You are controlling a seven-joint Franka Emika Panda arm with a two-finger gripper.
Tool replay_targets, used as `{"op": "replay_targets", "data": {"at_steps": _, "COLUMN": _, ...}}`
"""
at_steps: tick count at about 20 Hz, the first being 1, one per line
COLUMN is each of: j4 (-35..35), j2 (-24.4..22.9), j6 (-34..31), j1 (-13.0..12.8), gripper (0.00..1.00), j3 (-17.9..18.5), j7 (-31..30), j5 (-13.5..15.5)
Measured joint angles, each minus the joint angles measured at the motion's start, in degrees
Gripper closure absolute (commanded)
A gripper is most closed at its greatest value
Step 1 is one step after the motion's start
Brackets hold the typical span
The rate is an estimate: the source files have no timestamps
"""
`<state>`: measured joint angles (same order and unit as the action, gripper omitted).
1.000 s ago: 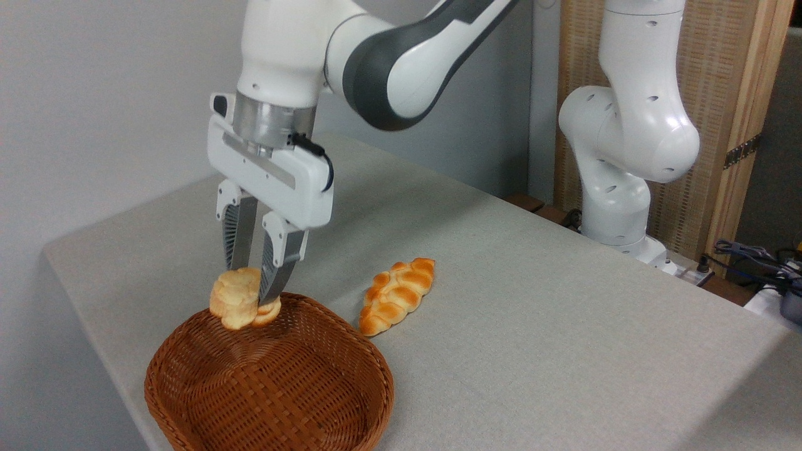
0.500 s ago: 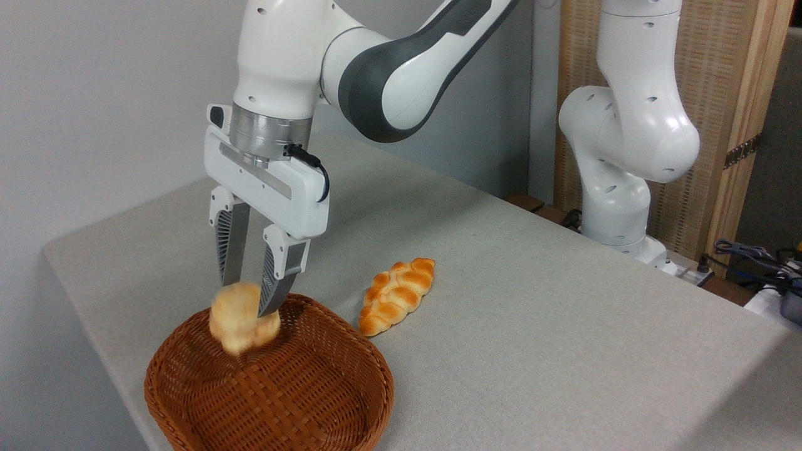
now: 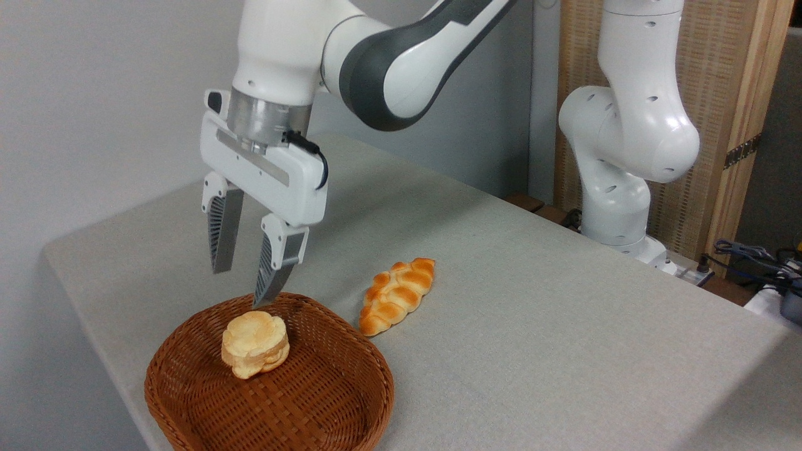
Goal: Put bread into the basket
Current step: 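Open the gripper to release the roll into the basket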
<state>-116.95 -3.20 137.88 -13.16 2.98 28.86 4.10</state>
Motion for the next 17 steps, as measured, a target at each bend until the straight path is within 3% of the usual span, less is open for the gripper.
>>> {"op": "replay_targets", "data": {"at_steps": 3, "j4": 0.23, "j2": -2.52, "j6": -4.63, "j1": -0.09, "gripper": 0.0, "j3": -0.01, "j7": -1.34, "j5": 0.03}}
{"op": "replay_targets", "data": {"at_steps": 6, "j4": 3.03, "j2": -4.51, "j6": -14.76, "j1": -0.11, "gripper": 0.0, "j3": -0.01, "j7": -1.35, "j5": 0.03}}
{"op": "replay_targets", "data": {"at_steps": 10, "j4": 5.68, "j2": -5.09, "j6": -22.8, "j1": -0.06, "gripper": 0.0, "j3": 0.0, "j7": 2.03, "j5": 0.02}}
{"op": "replay_targets", "data": {"at_steps": 17, "j4": 5.79, "j2": -5.07, "j6": -25.32, "j1": 1.15, "gripper": 0.0, "j3": 2.83, "j7": 8.67, "j5": 0.02}}
